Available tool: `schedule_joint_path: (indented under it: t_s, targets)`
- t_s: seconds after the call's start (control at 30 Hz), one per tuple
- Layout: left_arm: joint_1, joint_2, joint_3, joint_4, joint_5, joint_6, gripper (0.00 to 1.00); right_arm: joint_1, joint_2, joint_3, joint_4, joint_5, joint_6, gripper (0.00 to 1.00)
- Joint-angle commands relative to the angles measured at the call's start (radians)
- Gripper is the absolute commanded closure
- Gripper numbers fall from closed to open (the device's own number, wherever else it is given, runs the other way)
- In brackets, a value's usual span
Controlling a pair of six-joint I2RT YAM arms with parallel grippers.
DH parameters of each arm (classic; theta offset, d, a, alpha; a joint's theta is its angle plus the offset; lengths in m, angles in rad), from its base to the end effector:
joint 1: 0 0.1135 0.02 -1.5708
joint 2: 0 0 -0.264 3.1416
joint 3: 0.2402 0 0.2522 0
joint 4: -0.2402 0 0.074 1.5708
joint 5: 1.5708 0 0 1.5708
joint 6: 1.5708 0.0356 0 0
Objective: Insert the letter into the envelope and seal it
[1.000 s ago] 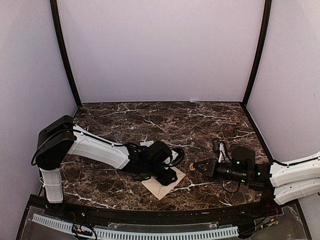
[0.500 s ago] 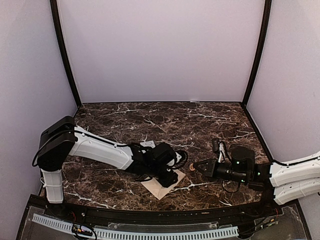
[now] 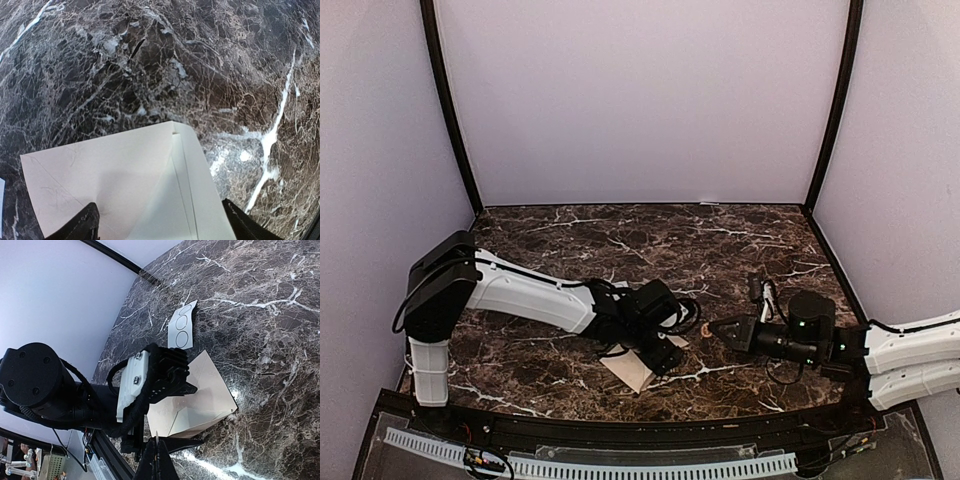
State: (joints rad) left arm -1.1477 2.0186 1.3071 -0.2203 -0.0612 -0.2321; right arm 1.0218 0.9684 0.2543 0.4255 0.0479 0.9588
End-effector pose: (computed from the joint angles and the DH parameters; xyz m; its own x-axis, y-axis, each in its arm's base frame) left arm 0.1762 -0.3860 0.1490 -0.5266 0.6104 -0.5917 0.7953 0.5995 -0.0894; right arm 0.1057 0.1696 0.1848 -0.7631 0.3192 -0.5619 -0.3542 0.5207 0.7768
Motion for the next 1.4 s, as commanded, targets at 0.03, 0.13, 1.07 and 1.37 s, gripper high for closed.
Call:
schedule_joint_path:
  t_s: [0.03, 0.13, 1.07, 1.37]
  targets:
    - [0.012, 0.01, 0.053, -0.02, -0.021, 0.014, 0.15, -0.005, -0.012, 0.017, 0.01, 0.013, -0.006, 1.0]
    - [0.015, 0.034, 0.1, -0.039, -0.033, 0.011, 0.14, -0.005, -0.011, 0.017, 0.012, 0.013, -0.006, 1.0]
    - [0.07, 0.117, 0.145, -0.123, 0.003, -0.047, 0.36, -0.005, -0.017, 0.012, 0.015, 0.01, 0.001, 1.0]
    - [0.096, 0.121, 0.097, -0.106, 0.058, -0.065, 0.43, -0.005, -0.002, 0.014, 0.025, -0.006, 0.001, 1.0]
